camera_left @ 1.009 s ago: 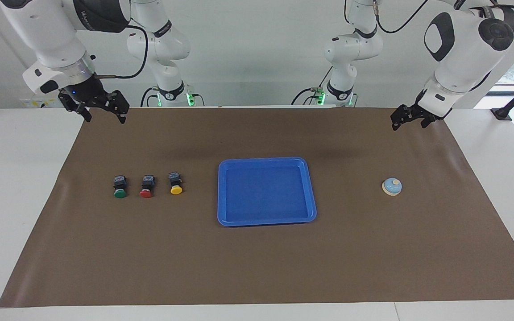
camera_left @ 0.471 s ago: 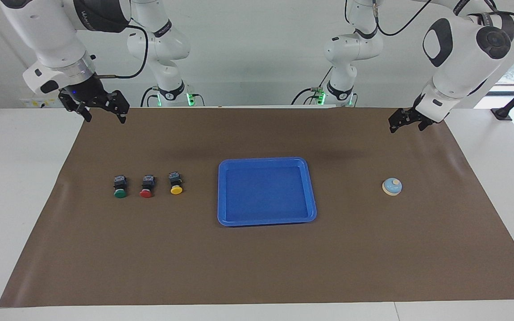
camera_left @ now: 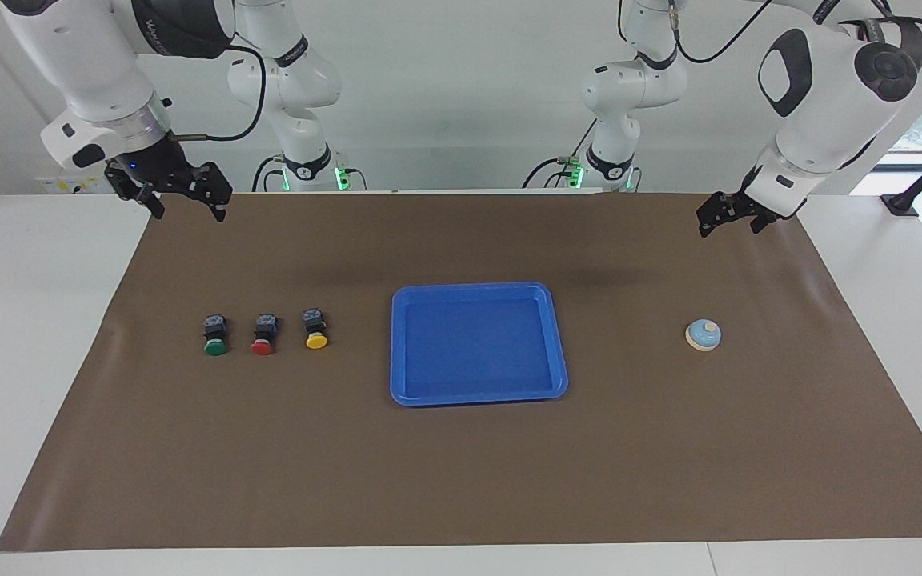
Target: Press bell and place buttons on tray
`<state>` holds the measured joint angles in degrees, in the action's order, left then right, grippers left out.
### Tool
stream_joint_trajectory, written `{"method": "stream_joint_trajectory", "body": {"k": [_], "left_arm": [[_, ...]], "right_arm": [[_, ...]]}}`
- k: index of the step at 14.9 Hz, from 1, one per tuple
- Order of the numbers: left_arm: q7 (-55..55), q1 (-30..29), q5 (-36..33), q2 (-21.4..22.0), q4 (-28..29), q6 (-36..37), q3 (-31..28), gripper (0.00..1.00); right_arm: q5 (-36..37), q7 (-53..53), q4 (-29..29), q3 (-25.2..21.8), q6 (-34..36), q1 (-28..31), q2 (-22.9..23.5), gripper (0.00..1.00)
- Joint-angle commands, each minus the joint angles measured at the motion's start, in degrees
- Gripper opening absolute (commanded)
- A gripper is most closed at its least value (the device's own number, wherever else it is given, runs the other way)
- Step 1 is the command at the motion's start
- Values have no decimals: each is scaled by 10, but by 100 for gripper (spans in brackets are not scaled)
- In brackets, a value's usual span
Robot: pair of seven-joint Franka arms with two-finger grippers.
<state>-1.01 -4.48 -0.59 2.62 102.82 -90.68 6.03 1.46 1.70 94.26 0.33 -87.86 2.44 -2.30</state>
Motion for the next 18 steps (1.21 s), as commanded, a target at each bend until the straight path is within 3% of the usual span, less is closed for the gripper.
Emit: {"method": "stream_joint_trajectory", "body": {"k": [1, 7, 13, 16, 18], "left_arm": [[-2, 3, -2, 7, -3, 8, -5, 100], [-2, 3, -1, 15, -9, -36, -5, 100], [-1, 5, 1, 16, -8, -33, -4, 100], [-1, 3, 1, 16, -8, -35, -5, 100], [-1, 3, 1, 16, -8, -35, -4, 100]], "right_arm": [[-1, -11, 4, 5, 8, 6, -7, 100], [-1, -11, 4, 5, 8, 6, -7, 100], [-1, -13, 4, 5, 8, 7, -7, 100], [-1, -15, 3, 4, 44, 12, -11, 100], [-1, -50, 51, 3, -5, 34, -26, 100]]}}
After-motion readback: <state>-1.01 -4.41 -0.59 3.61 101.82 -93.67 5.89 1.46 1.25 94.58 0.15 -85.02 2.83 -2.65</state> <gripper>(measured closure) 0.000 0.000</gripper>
